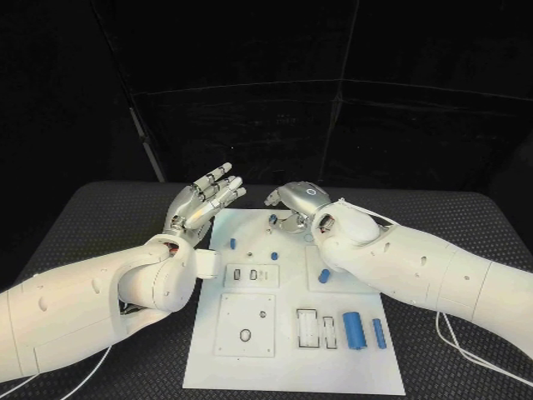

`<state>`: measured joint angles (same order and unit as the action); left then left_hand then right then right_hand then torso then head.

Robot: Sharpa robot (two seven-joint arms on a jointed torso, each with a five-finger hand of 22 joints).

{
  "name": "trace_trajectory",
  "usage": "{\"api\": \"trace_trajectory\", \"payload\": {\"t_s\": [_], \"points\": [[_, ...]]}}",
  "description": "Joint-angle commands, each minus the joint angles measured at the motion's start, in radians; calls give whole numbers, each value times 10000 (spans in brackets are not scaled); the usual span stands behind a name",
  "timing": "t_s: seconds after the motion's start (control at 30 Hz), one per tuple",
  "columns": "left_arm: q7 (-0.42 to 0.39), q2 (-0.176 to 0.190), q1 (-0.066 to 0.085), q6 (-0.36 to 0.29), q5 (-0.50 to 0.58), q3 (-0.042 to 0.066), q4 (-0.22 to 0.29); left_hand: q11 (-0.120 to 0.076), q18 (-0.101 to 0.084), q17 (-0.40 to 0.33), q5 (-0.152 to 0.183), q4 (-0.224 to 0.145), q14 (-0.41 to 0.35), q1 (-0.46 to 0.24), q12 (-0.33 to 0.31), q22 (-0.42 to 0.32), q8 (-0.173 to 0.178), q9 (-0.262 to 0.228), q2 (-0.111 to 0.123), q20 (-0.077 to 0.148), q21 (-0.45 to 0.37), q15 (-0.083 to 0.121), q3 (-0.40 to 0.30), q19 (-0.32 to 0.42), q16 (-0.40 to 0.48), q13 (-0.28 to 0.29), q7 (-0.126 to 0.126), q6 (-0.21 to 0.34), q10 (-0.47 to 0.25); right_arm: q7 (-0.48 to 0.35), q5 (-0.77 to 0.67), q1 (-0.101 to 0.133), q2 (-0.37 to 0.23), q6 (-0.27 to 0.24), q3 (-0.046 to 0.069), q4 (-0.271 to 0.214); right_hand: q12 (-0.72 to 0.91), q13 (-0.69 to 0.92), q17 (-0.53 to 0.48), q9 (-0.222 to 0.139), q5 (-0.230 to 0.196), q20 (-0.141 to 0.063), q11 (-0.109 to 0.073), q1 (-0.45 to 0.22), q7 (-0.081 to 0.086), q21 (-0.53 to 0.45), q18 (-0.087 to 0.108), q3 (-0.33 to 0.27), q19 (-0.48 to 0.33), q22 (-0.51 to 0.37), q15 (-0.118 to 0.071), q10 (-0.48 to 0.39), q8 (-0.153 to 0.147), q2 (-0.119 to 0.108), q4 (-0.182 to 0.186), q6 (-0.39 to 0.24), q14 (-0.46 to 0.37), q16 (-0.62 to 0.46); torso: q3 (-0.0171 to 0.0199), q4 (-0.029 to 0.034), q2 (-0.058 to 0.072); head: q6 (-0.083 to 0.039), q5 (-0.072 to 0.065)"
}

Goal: Assemble the parts on the task board

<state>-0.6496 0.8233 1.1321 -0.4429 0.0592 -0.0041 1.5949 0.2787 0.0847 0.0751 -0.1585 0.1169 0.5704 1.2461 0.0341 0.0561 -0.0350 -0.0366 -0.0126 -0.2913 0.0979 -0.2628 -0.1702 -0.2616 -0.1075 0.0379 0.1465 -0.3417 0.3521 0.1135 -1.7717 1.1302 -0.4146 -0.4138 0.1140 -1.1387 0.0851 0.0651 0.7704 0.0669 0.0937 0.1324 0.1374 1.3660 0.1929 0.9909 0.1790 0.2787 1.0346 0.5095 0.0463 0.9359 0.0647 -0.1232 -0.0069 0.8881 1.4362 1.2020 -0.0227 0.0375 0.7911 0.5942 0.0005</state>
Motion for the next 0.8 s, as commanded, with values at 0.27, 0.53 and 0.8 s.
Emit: {"api": "trace_trajectory", "payload": {"t_s": [0.27, 0.53, 0.8], "points": [[-77, 50, 21, 119, 8, 9, -15, 16, 111, -16, -14, -101, -84, 63, 36, 0, -23, -6, -51, -14, -33, -16, -36, 2, -38, -4, 1531, 26, -54, 461, 1674, 15, -2177, -334, 143, -2039, 1081, 187, 1362, 1, 827, -55, -219, 66, 25, 321, 12, -375, 389, 342, -184, 1692, 22, 163, 474, 286, 381, 771, 25, -80, -87, -56, -287], [-119, 72, 20, 56, 19, 8, -133, 12, 113, -22, -15, -139, -112, 86, 34, -3, -24, -6, -51, -15, -33, -16, -49, 10, -34, -6, 1529, 23, -70, 898, 2241, 14, -3427, 602, 256, -2752, 2978, 1412, 2542, 22, 843, -433, -781, 351, -387, 1018, -145, -1214, 1029, 1300, -689, 3710, 95, -305, 1146, -118, 542, 1486, 119, -167, -151, -29, -273], [-126, 11, 19, 61, 20, 8, -253, 9, 113, -23, -15, -151, -120, 94, 35, -6, -25, -7, -53, -15, -38, -16, -55, 25, -33, -5, 1529, 16, -69, 1397, 2287, 14, -3621, 1633, 277, -2585, 8732, 7178, 4909, 28, 790, -394, -741, 1148, -299, 1947, -395, -2591, 1736, 2782, -565, 3651, 210, -534, 2977, -376, 836, 2632, 138, -155, -140, -5, -275]]}}
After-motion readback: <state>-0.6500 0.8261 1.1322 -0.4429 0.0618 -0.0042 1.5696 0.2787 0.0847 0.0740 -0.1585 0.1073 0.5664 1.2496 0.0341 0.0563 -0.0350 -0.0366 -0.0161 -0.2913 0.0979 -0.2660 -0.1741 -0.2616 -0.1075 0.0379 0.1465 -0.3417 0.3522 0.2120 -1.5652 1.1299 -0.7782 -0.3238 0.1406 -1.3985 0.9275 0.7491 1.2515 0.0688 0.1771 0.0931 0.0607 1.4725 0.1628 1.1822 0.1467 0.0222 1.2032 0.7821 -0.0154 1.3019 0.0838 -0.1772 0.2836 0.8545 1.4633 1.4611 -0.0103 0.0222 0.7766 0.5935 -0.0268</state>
